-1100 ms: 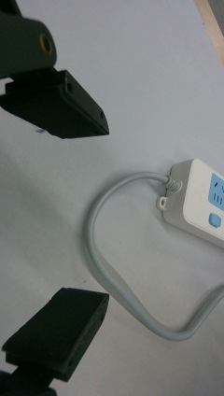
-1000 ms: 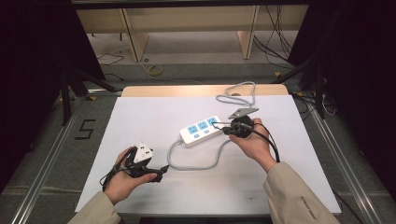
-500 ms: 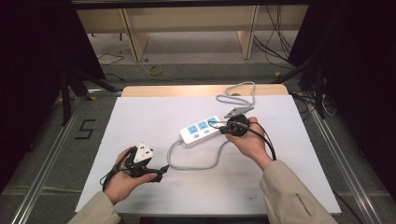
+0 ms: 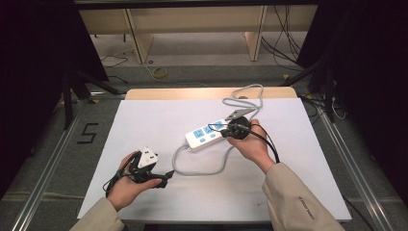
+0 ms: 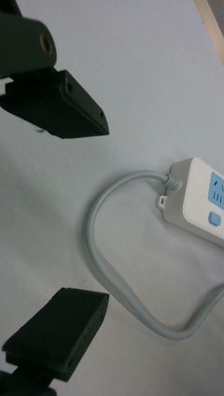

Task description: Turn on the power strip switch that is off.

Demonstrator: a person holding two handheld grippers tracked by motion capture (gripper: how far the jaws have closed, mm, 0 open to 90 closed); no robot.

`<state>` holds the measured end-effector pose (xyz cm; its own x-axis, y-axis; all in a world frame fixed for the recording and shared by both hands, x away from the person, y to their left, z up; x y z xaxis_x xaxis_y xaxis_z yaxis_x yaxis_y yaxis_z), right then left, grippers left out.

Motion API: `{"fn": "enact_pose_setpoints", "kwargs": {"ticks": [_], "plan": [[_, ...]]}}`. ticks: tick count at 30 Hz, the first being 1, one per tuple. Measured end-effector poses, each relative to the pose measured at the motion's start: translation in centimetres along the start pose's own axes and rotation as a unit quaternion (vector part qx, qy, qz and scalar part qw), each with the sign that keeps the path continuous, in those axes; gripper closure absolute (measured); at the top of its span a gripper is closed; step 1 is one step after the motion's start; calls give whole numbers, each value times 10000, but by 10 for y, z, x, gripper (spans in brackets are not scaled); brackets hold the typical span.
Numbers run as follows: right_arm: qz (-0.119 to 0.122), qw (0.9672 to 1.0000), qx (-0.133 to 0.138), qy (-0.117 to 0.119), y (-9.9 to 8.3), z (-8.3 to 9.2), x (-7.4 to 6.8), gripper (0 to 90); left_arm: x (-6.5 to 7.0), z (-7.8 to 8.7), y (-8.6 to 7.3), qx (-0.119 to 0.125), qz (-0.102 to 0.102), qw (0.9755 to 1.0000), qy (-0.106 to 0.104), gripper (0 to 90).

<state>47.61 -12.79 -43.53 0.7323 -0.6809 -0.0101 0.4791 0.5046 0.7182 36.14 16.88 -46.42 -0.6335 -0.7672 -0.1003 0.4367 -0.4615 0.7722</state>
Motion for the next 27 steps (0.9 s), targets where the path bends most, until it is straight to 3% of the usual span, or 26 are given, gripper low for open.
{"fn": "enact_pose_setpoints", "kwargs": {"ticks": [27], "plan": [[62,9998,-115,125,13,-18,-11,900,0,0,0,2,-1,10000,-12,160]]}}
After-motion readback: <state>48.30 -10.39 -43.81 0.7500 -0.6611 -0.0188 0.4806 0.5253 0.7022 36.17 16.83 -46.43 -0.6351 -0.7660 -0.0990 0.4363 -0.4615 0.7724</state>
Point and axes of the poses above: each handheld gripper's, and its own axes: z roughly backward along the jaws, y roughly out of its top, x roughly to its right, the point moved 2 cm from there along -z, roughly forward along the jaws, and after that the axes turned 2 degrees about y, right-handed, at the moved point
